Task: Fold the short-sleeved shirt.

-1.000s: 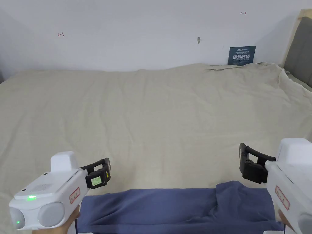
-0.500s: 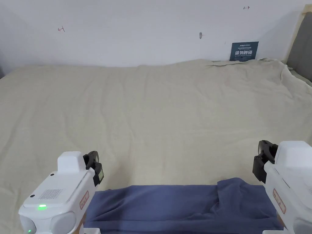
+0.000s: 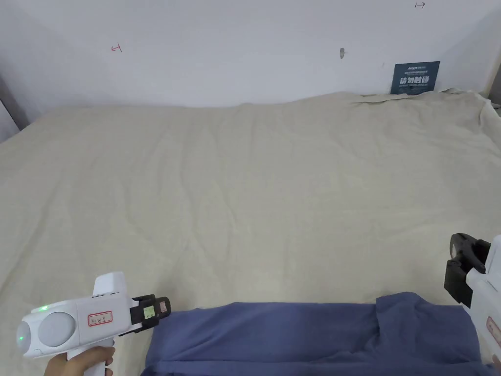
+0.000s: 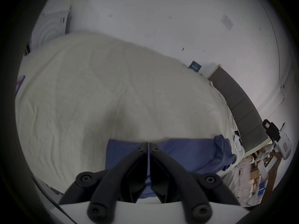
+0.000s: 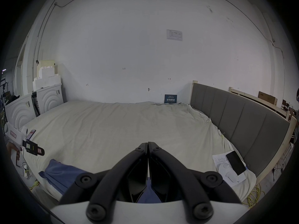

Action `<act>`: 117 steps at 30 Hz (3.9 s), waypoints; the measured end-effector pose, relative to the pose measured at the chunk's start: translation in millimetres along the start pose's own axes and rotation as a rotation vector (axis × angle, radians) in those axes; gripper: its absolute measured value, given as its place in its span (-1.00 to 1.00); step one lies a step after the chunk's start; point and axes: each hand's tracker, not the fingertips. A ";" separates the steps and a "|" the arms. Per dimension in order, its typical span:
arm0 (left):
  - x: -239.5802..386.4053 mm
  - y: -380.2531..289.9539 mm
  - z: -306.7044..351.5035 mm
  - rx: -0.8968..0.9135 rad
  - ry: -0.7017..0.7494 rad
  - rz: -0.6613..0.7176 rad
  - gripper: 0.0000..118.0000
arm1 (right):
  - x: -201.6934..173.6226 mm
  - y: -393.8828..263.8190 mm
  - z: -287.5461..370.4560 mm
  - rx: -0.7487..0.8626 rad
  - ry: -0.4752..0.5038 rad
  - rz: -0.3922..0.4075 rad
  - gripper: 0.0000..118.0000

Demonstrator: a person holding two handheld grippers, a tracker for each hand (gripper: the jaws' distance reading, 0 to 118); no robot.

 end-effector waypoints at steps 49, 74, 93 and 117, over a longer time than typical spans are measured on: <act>-30.6 6.2 33.1 -0.084 0.198 0.002 -1.00 | 16.4 -4.3 -5.4 -0.069 -0.004 -0.028 -0.99; 179.9 -6.3 -81.3 -0.311 -0.097 -0.158 -1.00 | 42.3 -13.2 15.1 -0.059 -0.021 -0.061 -0.99; 222.2 -35.1 -97.6 -0.262 -0.012 -0.233 0.89 | 52.4 -17.4 17.7 -0.068 -0.035 -0.061 -0.99; 107.1 -68.8 -42.7 0.156 0.096 -0.175 -1.00 | 39.8 -10.1 18.6 -0.061 -0.017 -0.059 -0.99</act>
